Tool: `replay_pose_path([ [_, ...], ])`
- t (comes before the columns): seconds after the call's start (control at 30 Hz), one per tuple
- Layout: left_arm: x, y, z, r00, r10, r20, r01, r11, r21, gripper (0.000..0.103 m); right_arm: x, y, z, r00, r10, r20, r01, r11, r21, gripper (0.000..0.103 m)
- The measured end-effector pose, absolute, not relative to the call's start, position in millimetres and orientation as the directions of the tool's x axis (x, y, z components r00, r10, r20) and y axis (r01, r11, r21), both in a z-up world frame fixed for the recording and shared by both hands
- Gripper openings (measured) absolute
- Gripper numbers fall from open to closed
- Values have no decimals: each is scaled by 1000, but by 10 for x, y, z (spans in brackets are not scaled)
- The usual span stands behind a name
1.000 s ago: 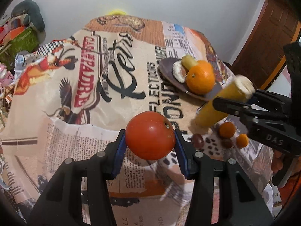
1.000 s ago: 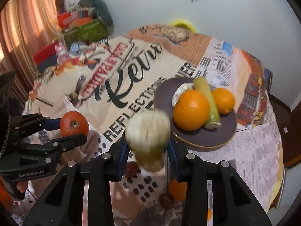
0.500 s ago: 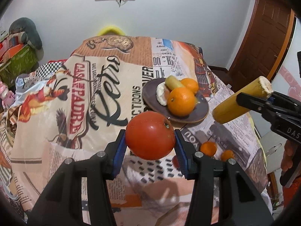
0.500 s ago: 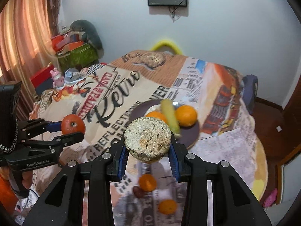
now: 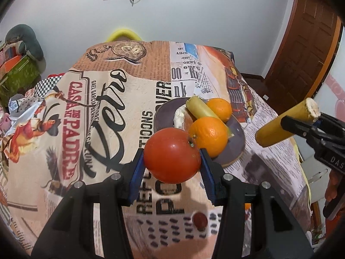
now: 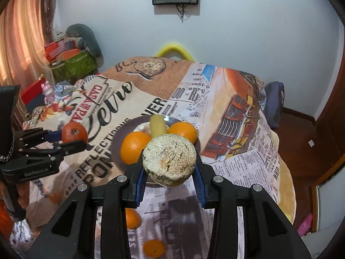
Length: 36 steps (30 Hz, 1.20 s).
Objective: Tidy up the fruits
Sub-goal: 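Carry the tomato and corn cob over the purple plate and lower them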
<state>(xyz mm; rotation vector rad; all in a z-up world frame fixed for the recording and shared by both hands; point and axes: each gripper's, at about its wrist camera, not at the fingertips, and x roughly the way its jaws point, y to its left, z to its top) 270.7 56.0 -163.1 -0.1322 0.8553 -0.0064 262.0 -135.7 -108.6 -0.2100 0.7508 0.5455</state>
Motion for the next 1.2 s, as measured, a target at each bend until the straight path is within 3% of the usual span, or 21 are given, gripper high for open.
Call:
replay_pose_path([
  [0.4,3271,614,-1970,615,-52,-787,-57,992,-110,49,3090,-1248,-1432,555,344,-758,-532,847,-6,35],
  [0.83,3602,605,-2168,577,-72,-814,-17,995,-100,49,3416,-1055,-1589,536,371,-758,-537,843,34,35],
  [1.2,3583,584,-2056,607,-50,-793,-17,997,-75,61,3529,-921,-1641,535,383,-753,-551,834,32,38],
])
